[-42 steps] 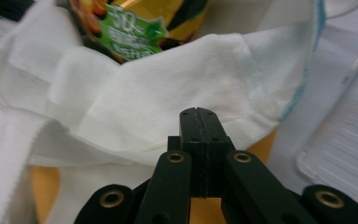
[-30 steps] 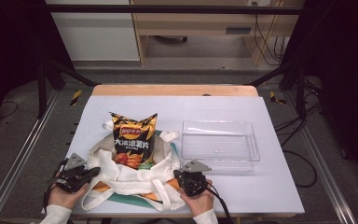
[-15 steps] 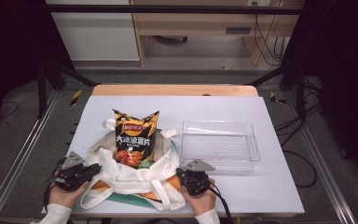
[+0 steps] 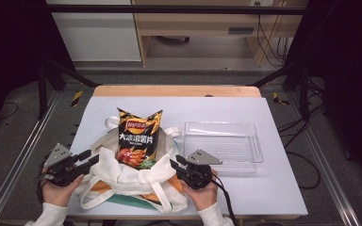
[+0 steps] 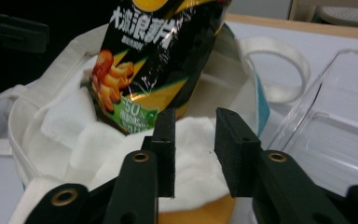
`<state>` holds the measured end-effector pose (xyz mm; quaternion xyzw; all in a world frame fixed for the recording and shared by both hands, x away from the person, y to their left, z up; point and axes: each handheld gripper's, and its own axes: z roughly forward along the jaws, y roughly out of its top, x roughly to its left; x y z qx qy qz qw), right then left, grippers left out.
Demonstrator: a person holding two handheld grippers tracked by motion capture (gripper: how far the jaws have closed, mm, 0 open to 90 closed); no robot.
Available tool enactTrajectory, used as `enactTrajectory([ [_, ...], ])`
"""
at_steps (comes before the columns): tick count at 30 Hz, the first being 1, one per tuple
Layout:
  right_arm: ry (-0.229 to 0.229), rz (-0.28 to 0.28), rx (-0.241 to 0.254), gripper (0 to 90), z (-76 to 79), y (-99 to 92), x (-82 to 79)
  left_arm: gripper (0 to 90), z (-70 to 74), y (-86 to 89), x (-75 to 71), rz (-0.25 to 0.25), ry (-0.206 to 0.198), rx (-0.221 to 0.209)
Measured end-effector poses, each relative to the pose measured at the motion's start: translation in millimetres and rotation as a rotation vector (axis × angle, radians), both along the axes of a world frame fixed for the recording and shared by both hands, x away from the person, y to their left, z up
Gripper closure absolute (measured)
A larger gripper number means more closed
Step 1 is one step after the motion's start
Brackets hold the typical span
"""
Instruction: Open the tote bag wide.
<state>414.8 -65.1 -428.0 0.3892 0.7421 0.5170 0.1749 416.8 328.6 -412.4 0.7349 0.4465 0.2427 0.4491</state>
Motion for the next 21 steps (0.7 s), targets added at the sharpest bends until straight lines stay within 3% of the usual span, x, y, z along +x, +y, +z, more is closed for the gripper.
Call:
enactTrajectory([
  [7,-0.046,-0.028,0.011,51.4,23.2,1.0,9.7,51.4,22.1,-7.1,12.5,0.001,-0.036,-0.027],
  [11,-0.064,-0.044,0.019,44.9,29.5,0.3,13.3,49.8,27.8,-14.2,18.9,-0.008,-0.044,-0.027],
  [21,-0.069,-0.081,0.012,37.2,44.5,-0.1,30.2,45.1,40.1,-40.7,34.9,-0.044,-0.069,-0.029],
])
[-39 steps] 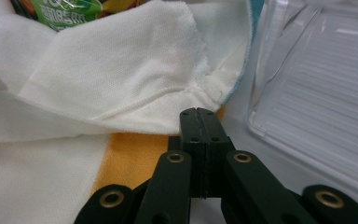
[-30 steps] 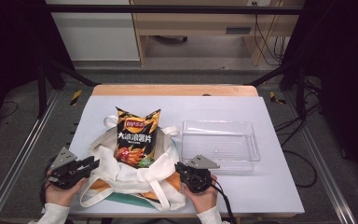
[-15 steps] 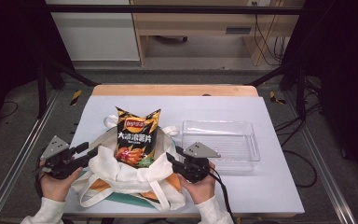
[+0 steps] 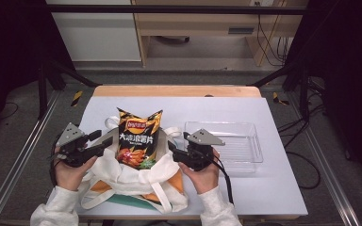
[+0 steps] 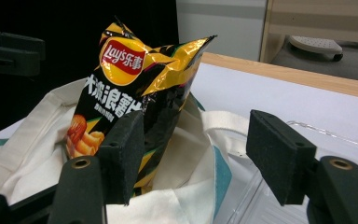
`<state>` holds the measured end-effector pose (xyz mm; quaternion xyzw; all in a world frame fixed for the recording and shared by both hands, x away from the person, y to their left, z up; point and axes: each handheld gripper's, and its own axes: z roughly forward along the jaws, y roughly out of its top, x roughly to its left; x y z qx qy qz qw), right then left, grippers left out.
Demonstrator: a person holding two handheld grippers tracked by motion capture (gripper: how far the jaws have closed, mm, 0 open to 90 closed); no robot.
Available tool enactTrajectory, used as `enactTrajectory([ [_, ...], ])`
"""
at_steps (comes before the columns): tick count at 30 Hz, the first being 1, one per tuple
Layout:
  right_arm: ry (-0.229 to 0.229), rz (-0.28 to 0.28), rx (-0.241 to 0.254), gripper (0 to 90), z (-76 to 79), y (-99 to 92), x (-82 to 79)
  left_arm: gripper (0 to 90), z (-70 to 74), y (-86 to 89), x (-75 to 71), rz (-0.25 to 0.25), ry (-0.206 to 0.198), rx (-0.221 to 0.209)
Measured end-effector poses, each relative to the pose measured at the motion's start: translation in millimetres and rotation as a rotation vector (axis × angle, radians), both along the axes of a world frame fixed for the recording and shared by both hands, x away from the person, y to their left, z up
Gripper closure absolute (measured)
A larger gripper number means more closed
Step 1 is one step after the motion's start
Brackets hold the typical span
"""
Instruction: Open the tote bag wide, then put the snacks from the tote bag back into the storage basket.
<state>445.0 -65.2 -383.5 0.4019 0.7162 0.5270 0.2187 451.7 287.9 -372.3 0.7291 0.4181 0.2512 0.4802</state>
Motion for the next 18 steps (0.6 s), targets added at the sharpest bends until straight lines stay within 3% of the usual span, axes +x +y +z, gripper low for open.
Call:
enactTrajectory([
  [13,0.014,0.0,0.004,34.6,7.5,21.9,20.1,41.0,13.2,-17.9,20.3,0.002,-0.025,-0.033],
  [18,0.027,-0.005,0.003,33.8,5.3,29.1,26.2,39.2,17.3,-21.6,31.2,0.009,-0.038,-0.022],
])
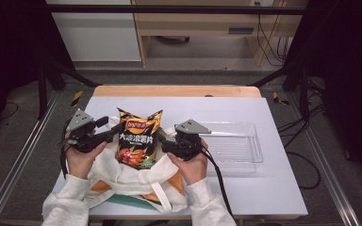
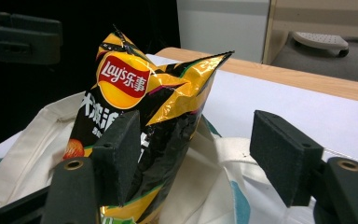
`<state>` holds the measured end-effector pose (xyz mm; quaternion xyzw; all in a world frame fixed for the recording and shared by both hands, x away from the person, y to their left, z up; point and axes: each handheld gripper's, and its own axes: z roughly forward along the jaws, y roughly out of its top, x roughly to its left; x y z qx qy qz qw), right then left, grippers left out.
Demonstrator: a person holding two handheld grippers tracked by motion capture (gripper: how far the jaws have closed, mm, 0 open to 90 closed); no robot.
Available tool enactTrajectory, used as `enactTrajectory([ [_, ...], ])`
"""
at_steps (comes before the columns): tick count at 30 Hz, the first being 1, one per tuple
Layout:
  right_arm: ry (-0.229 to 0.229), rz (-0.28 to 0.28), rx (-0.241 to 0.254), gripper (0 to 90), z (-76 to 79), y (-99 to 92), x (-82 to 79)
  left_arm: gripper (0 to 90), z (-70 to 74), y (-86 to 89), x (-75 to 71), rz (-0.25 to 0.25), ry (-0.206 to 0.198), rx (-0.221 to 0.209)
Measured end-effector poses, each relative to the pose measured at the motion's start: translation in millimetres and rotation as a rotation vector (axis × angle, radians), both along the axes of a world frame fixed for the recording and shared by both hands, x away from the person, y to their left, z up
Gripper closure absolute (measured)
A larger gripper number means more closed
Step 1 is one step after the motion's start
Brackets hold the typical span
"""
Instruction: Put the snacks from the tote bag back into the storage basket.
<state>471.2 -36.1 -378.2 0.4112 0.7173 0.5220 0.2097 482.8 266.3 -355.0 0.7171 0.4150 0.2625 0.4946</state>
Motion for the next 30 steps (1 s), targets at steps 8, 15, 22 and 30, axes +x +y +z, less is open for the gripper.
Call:
enactTrajectory([
  [8,0.036,-0.011,0.013,32.0,-4.2,6.0,12.3,34.8,-4.7,-6.4,17.4,-0.003,0.026,0.018],
  [15,0.045,-0.004,-0.003,31.7,-5.5,12.3,18.0,30.9,-13.7,-15.2,26.8,-0.026,0.059,0.037],
  [22,0.059,0.008,-0.012,32.0,-8.9,21.0,23.5,31.1,-24.8,-19.0,31.8,-0.046,0.1,0.054],
  [30,0.072,0.022,-0.012,31.2,-10.9,35.4,30.7,46.7,-31.7,-17.7,31.7,-0.048,0.139,0.062],
])
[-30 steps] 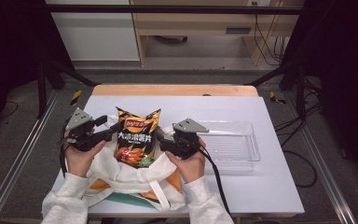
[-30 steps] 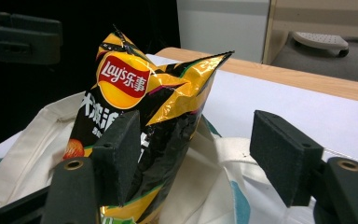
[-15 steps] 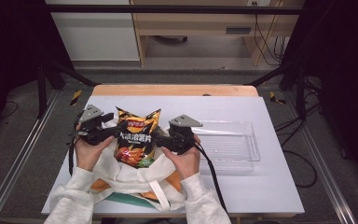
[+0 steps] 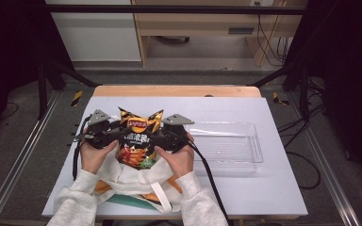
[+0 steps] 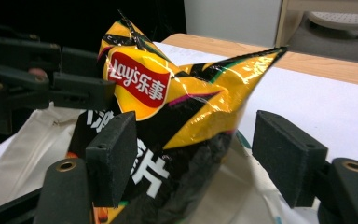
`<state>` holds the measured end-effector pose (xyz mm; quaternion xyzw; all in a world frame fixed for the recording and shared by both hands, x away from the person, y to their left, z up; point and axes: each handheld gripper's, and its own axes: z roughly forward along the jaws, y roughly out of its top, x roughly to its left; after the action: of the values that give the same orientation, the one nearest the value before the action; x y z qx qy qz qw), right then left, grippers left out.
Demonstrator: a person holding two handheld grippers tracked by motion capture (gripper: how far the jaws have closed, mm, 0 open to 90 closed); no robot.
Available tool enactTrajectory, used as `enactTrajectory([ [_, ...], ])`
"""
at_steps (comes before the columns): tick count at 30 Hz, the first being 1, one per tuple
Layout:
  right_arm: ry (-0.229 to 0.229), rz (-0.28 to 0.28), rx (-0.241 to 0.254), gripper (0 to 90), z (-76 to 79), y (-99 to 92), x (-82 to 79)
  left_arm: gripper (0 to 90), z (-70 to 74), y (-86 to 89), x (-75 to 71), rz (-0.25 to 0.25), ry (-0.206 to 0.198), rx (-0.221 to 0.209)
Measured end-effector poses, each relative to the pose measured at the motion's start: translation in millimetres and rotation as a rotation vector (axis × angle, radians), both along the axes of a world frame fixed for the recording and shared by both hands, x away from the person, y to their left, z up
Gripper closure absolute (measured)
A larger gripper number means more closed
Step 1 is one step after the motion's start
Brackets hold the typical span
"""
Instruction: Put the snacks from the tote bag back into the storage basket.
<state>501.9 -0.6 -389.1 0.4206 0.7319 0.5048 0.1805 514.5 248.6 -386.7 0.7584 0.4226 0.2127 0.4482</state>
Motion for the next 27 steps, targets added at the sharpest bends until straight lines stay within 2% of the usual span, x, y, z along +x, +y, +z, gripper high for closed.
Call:
enactTrajectory([
  [3,0.01,0.0,0.007,30.7,-1.1,2.1,3.4,51.0,-1.9,0.1,-0.5,-0.001,0.009,0.005],
  [4,0.015,-0.005,-0.004,30.5,-2.8,4.8,7.1,55.3,-2.1,0.3,-0.7,0.003,0.01,0.008],
  [8,0.031,-0.015,-0.004,31.3,-5.7,8.6,12.8,59.0,-1.3,3.7,-0.9,0.008,0.023,-0.001],
  [10,0.045,-0.012,0.008,32.9,-7.9,10.8,16.2,61.7,-1.5,4.9,-1.3,0.012,0.026,-0.004],
  [11,0.046,-0.006,0.018,39.2,-9.2,12.9,18.0,63.3,-1.8,6.6,-1.7,0.018,0.03,-0.008],
  [13,0.04,-0.005,0.015,41.1,-9.4,14.0,18.4,63.4,-2.0,7.8,-1.9,0.017,0.031,-0.009],
  [14,0.039,-0.007,0.019,48.4,-8.7,15.4,18.1,63.4,-2.1,8.5,-2.0,0.019,0.034,-0.01],
  [16,0.039,-0.008,0.021,51.3,-7.8,15.6,17.8,63.2,-1.9,10.6,-2.4,0.018,0.038,-0.016],
  [17,0.038,-0.011,0.024,58.9,-6.1,15.4,17.5,63.0,-1.6,12.6,-3.1,0.019,0.04,-0.024],
  [18,0.038,-0.011,0.024,58.9,-6.1,15.4,17.5,62.8,-1.6,12.6,-3.1,0.019,0.04,-0.024],
  [21,0.042,-0.018,0.017,71.6,-4.4,14.7,16.0,60.7,-0.1,15.8,-4.7,0.018,0.04,-0.034],
  [24,0.046,-0.005,0.009,77.9,-3.9,15.3,14.3,54.8,4.1,19.4,-7.4,0.021,0.021,-0.056],
  [27,0.027,0.012,0.004,80.5,-2.2,17.5,9.8,46.6,9.9,22.9,-9.8,0.033,-0.014,-0.08],
])
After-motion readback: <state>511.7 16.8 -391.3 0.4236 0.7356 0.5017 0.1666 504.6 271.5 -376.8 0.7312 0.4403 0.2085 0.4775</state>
